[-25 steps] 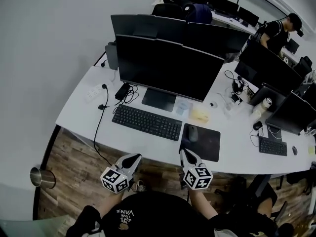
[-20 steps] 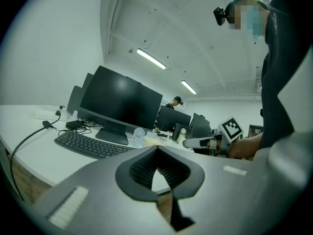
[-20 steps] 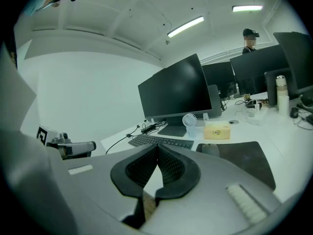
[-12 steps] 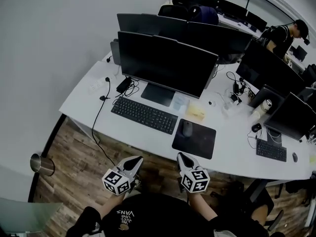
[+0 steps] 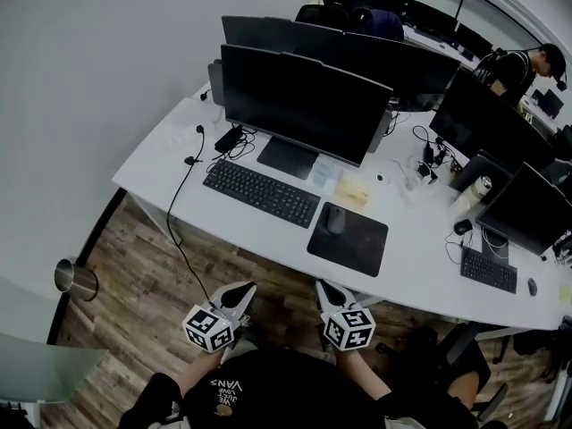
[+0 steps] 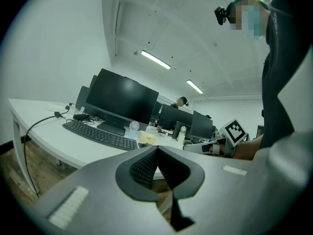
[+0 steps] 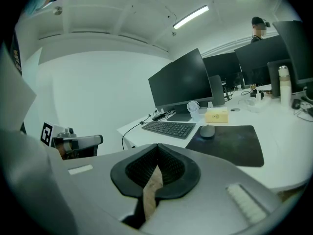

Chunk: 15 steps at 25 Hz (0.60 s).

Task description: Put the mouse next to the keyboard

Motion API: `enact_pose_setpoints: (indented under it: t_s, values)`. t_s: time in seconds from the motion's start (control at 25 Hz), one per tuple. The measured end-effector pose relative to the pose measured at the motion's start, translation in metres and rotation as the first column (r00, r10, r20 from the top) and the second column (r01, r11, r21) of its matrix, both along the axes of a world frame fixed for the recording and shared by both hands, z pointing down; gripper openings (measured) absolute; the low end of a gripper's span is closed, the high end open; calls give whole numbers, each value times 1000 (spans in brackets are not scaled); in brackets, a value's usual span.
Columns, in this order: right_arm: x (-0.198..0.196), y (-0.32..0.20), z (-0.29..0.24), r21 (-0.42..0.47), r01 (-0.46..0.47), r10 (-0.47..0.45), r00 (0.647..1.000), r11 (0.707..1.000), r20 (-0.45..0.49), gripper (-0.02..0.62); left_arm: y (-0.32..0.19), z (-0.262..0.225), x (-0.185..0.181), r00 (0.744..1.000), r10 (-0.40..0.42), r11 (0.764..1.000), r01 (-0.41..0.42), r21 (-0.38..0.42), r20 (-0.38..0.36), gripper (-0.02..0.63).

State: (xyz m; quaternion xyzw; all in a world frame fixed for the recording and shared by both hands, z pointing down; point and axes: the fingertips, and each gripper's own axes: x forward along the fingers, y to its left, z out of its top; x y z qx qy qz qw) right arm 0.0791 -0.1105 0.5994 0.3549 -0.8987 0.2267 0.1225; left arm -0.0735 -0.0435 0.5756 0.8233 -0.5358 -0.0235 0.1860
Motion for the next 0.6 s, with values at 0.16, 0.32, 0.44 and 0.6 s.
enact_pose_setpoints:
  t_s: [0.16, 0.32, 0.44, 0.6]
  values:
    - [11, 10, 2, -2, 2, -2, 1000, 1000, -13, 5, 11, 5, 13, 1000, 1, 1000, -1, -13, -10, 2]
    - [21, 17, 3, -3, -7, 7, 1000, 1000, -17, 5, 15, 6, 25, 1000, 19, 1000, -19, -13, -7, 2]
    - [26, 18, 4, -4, -18, 18, 1000, 1000, -20, 5, 13, 5, 34, 999, 45, 999, -45, -11, 3, 2]
    - [31, 19, 5, -7, -35, 35, 999, 999, -27, 5, 10, 4, 39, 998, 66, 998, -66, -11, 4, 2]
